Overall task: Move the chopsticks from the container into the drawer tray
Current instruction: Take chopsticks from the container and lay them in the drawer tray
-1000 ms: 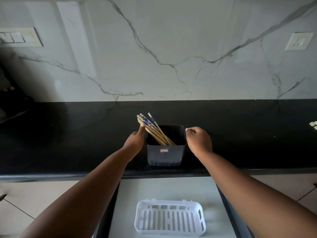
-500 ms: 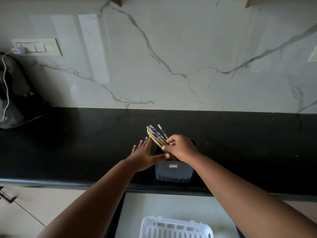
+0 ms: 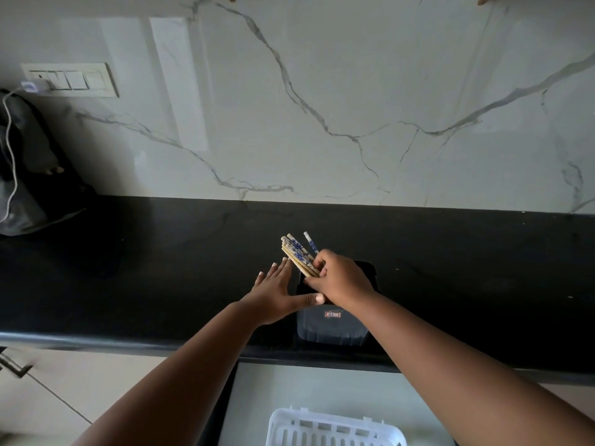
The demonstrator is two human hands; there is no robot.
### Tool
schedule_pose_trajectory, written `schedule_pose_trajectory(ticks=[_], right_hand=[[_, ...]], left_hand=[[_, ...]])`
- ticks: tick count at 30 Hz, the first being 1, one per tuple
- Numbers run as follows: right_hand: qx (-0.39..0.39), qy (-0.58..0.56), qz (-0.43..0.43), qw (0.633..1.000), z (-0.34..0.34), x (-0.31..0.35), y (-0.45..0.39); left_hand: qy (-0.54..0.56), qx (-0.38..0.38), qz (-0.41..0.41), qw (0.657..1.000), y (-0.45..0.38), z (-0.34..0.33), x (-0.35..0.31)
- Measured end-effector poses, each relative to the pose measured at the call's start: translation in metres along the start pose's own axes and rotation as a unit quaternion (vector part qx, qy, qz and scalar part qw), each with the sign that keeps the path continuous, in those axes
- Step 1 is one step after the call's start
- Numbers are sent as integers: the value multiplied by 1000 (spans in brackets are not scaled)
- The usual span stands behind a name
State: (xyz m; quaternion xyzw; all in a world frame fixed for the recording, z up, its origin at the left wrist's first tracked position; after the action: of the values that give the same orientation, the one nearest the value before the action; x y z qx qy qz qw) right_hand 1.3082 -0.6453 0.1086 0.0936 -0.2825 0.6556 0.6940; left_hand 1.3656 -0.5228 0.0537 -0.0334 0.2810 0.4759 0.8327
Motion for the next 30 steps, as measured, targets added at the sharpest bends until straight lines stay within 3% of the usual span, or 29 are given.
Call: schedule_pose_trajectory(ticks=[11, 21, 30], right_hand=[[20, -61, -35, 997, -1, -8, -3], [43, -25, -44, 998, 3, -4, 2], [-61, -80, -3, 995, 81, 22, -13]], left_hand=[[-22, 5, -7, 1000, 6, 3, -1], [-49, 2, 1, 999, 19, 13, 4], [38, -61, 11, 997, 33, 44, 7]])
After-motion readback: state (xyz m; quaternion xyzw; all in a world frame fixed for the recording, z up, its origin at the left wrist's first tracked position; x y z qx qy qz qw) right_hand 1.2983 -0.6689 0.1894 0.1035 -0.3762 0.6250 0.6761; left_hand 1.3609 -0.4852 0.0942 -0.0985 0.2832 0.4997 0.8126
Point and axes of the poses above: each hand's wrist, its own y-axis away from the middle knuckle, its own z-axis out of the back of the hand, x = y × z, the point moved 7 cm from there along -y, towards the middle knuckle, and after that the axes turned 11 degrees about z, right-handed, at the moved point
